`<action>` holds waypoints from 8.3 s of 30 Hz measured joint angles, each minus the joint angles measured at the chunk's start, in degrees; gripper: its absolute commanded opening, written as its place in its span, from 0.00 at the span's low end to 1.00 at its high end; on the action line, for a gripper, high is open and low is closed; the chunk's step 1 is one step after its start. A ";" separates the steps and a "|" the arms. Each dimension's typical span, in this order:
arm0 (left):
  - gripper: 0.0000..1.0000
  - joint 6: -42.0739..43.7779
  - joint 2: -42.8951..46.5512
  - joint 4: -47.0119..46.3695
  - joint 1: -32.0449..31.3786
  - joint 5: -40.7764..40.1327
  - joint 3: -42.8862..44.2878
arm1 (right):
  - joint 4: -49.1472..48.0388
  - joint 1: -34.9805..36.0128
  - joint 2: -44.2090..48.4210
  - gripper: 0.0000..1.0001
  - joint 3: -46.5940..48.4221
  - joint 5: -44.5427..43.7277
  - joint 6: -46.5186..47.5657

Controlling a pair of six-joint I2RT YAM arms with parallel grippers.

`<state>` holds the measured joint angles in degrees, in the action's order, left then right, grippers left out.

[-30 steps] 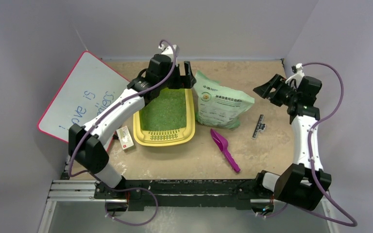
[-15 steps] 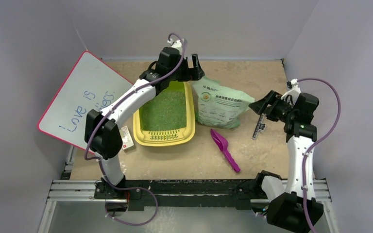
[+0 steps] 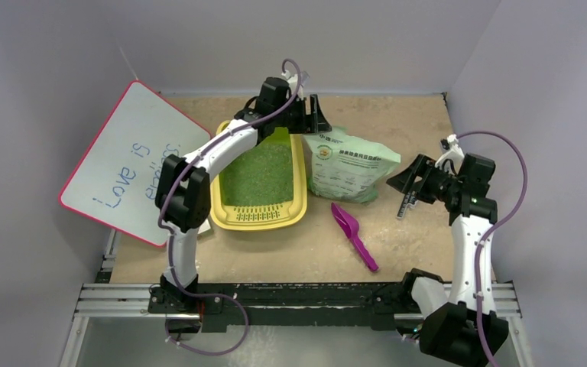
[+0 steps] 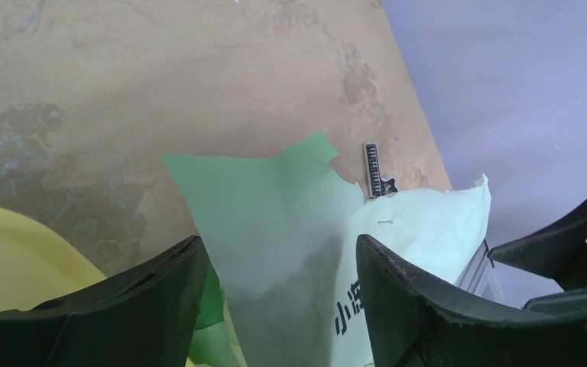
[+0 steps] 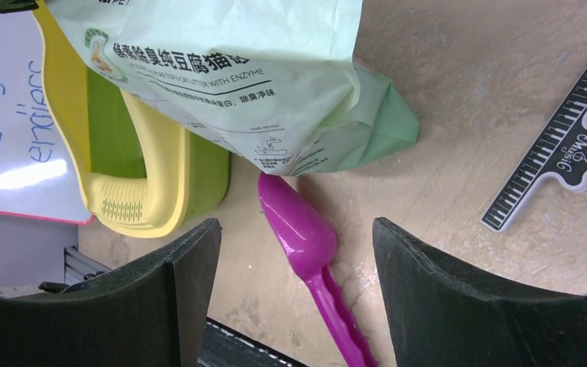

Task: Fill the litter box with clean litter
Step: Adjust the cat litter bag at the center of the board, then pick up the spatula from the center of the board.

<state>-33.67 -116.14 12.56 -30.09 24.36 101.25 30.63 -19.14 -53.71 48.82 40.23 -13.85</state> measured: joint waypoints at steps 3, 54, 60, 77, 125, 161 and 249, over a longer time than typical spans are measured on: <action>0.43 -0.35 -0.87 -0.83 0.81 3.45 0.85 | 0.37 0.00 0.83 0.74 0.00 0.22 0.20; 0.60 9.22 12.74 -16.28 3.78 15.54 -9.42 | 7.93 3.32 -3.37 0.74 0.55 2.58 0.57; 0.64 10.03 12.74 -14.27 3.78 14.34 -9.22 | 7.98 17.88 -4.83 0.75 0.28 -5.73 0.07; 0.69 10.84 15.65 -6.21 3.78 5.88 -8.39 | -4.44 38.58 -5.92 0.78 -9.14 -26.45 -1.81; 0.72 13.81 29.64 -3.41 3.78 -4.22 -16.96 | -2.75 75.69 -20.79 0.15 -10.75 -63.28 -30.18; 0.81 19.37 40.61 12.79 3.82 -2.99 -12.50 | -0.92 45.00 -15.43 0.03 22.71 -1.25 9.55; 0.00 25.27 37.81 20.33 0.33 7.30 -13.55 | 4.92 41.83 -18.03 0.99 27.28 -1.14 21.77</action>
<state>-8.40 -78.32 32.88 -29.76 31.66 87.70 35.55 22.70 -71.75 76.09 39.09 7.92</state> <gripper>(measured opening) 0.061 0.949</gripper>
